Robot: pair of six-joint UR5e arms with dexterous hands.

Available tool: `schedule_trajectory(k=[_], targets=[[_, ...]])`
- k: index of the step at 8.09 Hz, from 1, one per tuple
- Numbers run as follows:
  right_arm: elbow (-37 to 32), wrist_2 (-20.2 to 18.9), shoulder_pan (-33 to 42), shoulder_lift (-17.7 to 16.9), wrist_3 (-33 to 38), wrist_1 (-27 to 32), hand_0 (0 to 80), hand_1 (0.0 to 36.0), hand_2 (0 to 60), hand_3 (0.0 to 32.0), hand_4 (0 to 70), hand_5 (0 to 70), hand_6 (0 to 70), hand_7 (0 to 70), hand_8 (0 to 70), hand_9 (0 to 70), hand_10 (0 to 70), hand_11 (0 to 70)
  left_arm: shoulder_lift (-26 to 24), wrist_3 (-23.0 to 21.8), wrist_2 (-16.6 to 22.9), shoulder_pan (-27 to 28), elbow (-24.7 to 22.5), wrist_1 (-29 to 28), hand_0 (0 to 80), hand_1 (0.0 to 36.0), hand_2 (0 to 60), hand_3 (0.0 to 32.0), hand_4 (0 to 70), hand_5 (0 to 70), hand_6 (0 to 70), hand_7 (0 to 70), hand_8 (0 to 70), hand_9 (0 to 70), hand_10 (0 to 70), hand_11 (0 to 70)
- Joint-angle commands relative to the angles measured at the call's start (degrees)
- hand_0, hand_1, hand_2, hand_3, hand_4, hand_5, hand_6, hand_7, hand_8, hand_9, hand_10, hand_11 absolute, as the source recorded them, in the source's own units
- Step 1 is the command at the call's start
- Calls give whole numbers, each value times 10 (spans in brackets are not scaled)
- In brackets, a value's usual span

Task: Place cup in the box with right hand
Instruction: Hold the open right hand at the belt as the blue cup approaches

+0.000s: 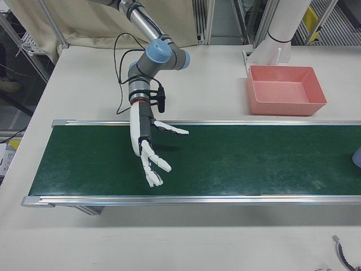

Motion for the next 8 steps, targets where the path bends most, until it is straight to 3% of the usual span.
schedule_trajectory(k=[1,3,4,5,6,7,8], targets=[[-1,0,0,0,0,0,800,343,0,114,0,130,58,192,126,177,42,99,0,0,0,-1,0,0,0,0,0,0,0,0,0,0,0,0,0,0],[-1,0,0,0,0,0,800,334,0,128,0,130,57,196,126,177,43,100,0,0,-1,0,0,0,0,0,0,0,0,0,0,0,0,0,0,0],[0,-1,0,1,0,-1,800,299,0,116,0,120,57,199,124,176,44,98,0,0,0,-1,0,0,0,0,0,0,0,0,0,0,0,0,0,0],[0,-5,3,1,-1,-1,800,313,0,116,0,121,57,199,124,176,43,97,0,0,0,0,0,0,0,0,0,0,0,0,0,0,0,0,0,0],[5,-5,6,-2,-1,-1,800,331,0,138,0,121,54,197,121,173,41,95,0,0,0,0,0,0,0,0,0,0,0,0,0,0,0,0,0,0],[9,-6,7,-11,-2,-1,800,360,181,160,0,132,53,190,119,168,39,96,0,0,0,-1,0,0,0,0,0,0,0,0,0,0,0,0,0,0],[10,-6,6,-12,-3,-2,800,360,600,148,0,167,61,187,126,169,44,114,0,0,0,-1,0,0,0,0,0,0,0,0,0,0,0,0,0,0]])
